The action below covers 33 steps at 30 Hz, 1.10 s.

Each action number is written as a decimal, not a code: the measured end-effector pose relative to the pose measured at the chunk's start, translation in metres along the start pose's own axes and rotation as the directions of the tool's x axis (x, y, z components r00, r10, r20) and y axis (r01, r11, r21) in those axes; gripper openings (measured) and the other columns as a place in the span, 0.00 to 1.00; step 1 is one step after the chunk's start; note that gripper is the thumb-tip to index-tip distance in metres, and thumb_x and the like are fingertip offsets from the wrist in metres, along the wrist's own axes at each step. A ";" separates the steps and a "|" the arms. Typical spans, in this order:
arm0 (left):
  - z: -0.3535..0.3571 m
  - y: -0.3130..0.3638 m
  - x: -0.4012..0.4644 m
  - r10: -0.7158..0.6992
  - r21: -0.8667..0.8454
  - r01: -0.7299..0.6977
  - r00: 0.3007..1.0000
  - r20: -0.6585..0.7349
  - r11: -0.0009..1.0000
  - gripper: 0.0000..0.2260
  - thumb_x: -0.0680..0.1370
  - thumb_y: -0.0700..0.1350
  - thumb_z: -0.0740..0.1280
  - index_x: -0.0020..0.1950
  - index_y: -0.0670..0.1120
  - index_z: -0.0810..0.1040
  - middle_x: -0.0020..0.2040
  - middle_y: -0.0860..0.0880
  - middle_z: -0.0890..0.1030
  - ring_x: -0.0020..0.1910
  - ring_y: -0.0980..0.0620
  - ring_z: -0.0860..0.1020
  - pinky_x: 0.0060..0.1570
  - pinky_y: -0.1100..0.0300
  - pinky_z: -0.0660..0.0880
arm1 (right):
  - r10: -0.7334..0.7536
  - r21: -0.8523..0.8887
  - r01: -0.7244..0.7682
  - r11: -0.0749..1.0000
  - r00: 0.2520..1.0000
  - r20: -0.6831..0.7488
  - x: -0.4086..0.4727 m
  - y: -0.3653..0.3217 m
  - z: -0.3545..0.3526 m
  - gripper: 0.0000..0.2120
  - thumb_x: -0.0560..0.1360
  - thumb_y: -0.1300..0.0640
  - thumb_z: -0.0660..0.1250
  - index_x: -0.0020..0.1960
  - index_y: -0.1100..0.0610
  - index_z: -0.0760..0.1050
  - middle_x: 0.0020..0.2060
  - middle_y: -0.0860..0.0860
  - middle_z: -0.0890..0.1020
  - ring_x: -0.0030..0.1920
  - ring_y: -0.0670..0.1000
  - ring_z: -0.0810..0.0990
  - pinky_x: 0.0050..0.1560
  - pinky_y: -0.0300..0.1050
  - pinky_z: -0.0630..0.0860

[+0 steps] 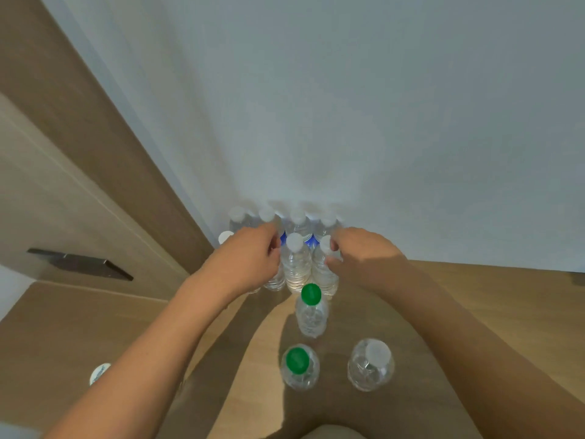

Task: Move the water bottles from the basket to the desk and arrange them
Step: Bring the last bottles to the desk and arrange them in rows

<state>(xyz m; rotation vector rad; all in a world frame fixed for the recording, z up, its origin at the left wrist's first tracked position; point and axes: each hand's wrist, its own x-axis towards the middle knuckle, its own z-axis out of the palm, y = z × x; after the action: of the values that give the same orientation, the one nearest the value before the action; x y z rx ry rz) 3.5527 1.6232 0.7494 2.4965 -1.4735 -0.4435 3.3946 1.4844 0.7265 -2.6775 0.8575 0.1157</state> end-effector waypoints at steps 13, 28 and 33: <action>0.056 0.014 -0.082 0.081 0.055 -0.109 0.925 0.371 0.992 0.17 0.72 0.60 0.71 0.52 0.52 0.70 0.41 0.56 0.73 0.43 0.51 0.73 0.39 0.57 0.66 | -0.261 -0.044 0.279 0.959 0.937 0.233 -0.019 -0.024 0.037 0.22 0.74 0.52 0.70 0.67 0.53 0.70 0.56 0.52 0.78 0.55 0.54 0.77 0.47 0.44 0.71; 0.052 -0.033 -0.098 0.082 0.099 -0.105 0.975 0.207 0.990 0.12 0.72 0.55 0.68 0.47 0.48 0.75 0.38 0.50 0.74 0.41 0.46 0.75 0.36 0.56 0.70 | -0.253 -0.125 0.285 0.950 0.940 0.227 -0.008 -0.039 0.025 0.11 0.75 0.50 0.64 0.52 0.55 0.73 0.43 0.51 0.78 0.43 0.53 0.76 0.38 0.45 0.69; 0.034 -0.057 -0.099 0.011 0.125 -0.034 0.983 0.181 0.992 0.11 0.72 0.56 0.67 0.43 0.50 0.72 0.35 0.52 0.71 0.39 0.47 0.75 0.33 0.56 0.68 | -0.292 -0.159 0.324 0.933 0.937 0.193 -0.002 -0.059 0.013 0.11 0.75 0.48 0.65 0.50 0.56 0.72 0.38 0.49 0.74 0.42 0.54 0.76 0.34 0.45 0.68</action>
<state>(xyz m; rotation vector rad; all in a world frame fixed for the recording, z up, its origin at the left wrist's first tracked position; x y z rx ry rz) 3.5418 1.7360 0.7138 2.5933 -1.6441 -0.6030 3.4271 1.5355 0.7314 -2.8890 0.3824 0.3563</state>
